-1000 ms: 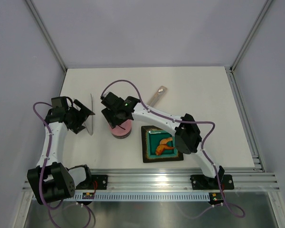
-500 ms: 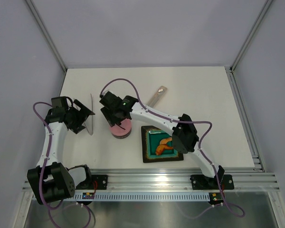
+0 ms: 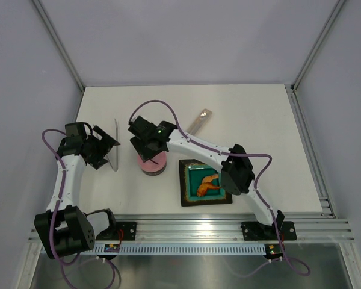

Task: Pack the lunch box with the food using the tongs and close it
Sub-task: Close the box lid on the packing box.

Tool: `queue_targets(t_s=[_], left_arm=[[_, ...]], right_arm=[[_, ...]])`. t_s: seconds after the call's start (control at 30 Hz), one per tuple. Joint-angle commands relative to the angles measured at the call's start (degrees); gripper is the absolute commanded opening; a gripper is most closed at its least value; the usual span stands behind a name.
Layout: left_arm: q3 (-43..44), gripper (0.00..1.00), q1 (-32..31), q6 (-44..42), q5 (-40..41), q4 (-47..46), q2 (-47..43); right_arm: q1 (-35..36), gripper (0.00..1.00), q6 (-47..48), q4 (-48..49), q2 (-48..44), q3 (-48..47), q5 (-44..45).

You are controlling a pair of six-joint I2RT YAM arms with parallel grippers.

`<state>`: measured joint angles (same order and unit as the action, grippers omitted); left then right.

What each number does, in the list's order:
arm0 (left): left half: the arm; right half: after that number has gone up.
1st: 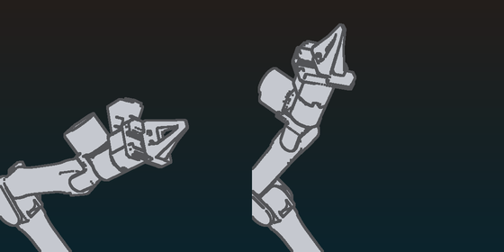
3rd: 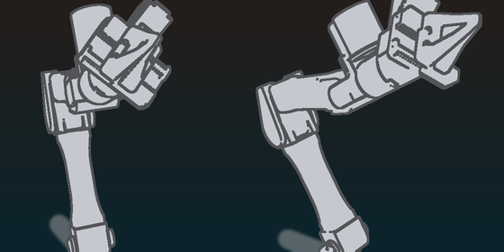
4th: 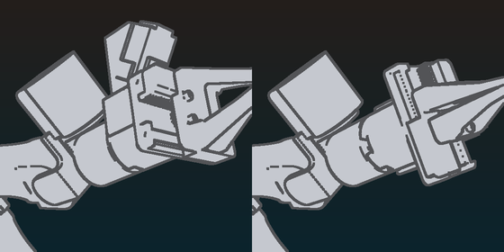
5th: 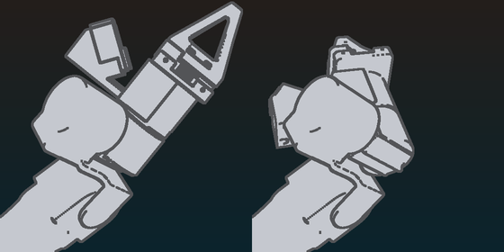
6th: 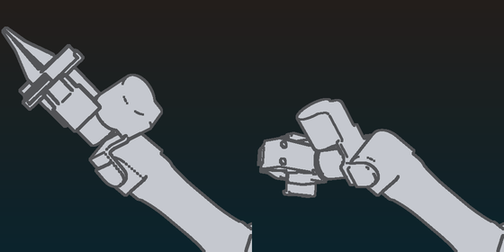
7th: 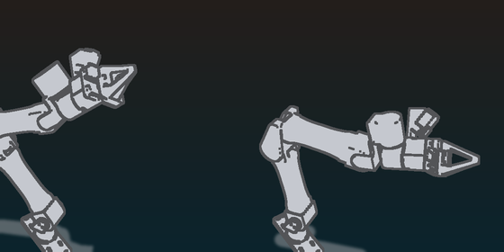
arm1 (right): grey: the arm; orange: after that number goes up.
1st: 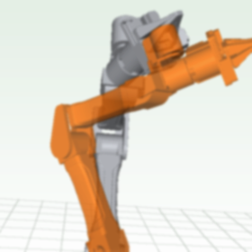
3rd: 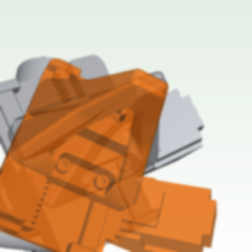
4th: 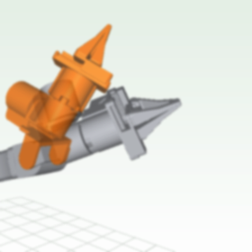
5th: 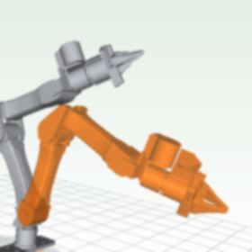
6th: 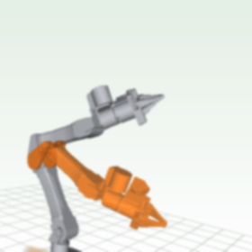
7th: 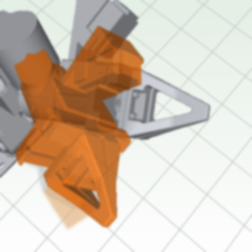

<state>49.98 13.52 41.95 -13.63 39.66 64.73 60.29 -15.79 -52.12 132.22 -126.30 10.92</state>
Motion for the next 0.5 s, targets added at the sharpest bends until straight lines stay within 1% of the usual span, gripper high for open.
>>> queue_targets(t_s=[0.0,0.1,0.23,0.33,0.47], left_arm=[[-0.40,0.92,0.28,-0.56,0.36,-2.13,0.22],[-0.49,0.92,0.28,-0.56,0.36,-2.13,0.31],[-0.67,0.92,0.37,-0.47,0.09,-2.31,0.31],[-0.67,0.92,0.28,-0.56,0.27,-2.22,0.22],[-0.84,0.92,0.28,-0.47,0.09,-2.22,0.13]], right_arm=[[-0.35,0.67,0.76,2.89,-10.58,1.66,1.21],[-0.44,0.67,0.41,3.95,-11.99,4.83,1.91],[-0.44,0.66,-1.08,4.48,-11.11,9.56,0.60],[-0.09,0.66,-1.96,6.93,-10.06,12.99,-0.46],[0.09,0.66,-2.40,6.42,-7.07,14.15,-0.99]])
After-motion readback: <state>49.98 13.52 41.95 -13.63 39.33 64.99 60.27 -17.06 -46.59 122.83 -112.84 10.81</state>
